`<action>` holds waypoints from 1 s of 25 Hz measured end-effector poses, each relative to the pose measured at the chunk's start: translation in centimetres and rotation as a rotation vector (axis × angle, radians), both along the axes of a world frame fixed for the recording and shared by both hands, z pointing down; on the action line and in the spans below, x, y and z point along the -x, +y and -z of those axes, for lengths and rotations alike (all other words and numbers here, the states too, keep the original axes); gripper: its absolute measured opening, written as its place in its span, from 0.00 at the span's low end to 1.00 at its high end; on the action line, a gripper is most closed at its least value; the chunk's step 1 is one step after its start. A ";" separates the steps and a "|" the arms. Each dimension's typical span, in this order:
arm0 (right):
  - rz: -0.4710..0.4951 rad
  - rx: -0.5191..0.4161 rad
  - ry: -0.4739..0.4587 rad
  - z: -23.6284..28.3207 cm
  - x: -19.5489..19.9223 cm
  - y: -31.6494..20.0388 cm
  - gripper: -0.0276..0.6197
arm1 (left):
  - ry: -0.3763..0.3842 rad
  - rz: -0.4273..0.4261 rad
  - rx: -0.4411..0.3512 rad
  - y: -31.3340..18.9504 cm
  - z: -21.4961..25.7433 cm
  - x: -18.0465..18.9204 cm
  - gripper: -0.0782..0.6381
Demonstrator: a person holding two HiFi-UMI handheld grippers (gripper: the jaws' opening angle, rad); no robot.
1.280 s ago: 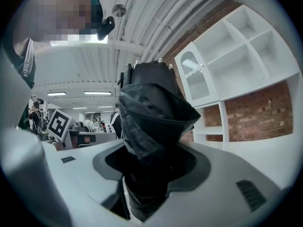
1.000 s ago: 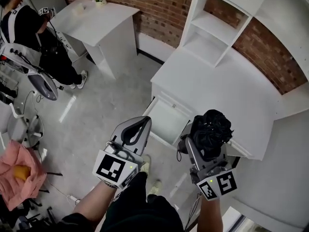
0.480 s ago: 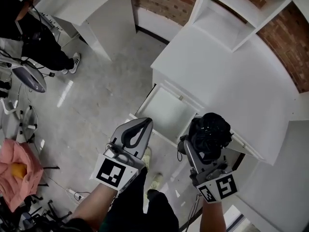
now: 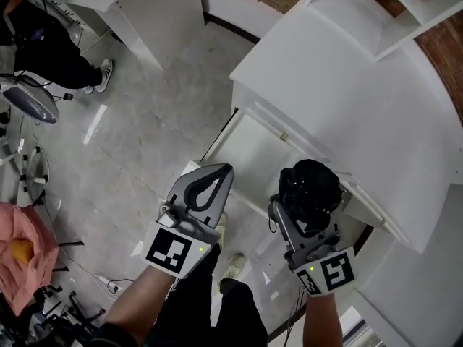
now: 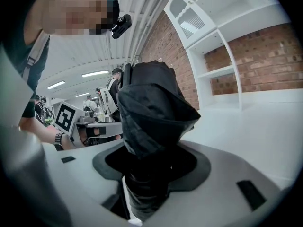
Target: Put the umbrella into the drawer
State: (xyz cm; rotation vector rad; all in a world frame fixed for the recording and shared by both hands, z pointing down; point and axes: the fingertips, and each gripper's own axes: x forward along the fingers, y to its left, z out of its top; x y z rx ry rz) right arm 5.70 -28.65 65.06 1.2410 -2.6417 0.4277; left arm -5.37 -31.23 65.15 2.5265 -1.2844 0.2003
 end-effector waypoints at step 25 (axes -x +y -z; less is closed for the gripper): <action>0.169 0.132 0.146 -23.1 1.8 -2.2 0.38 | 0.009 0.037 0.083 -2.7 -18.4 0.7 0.12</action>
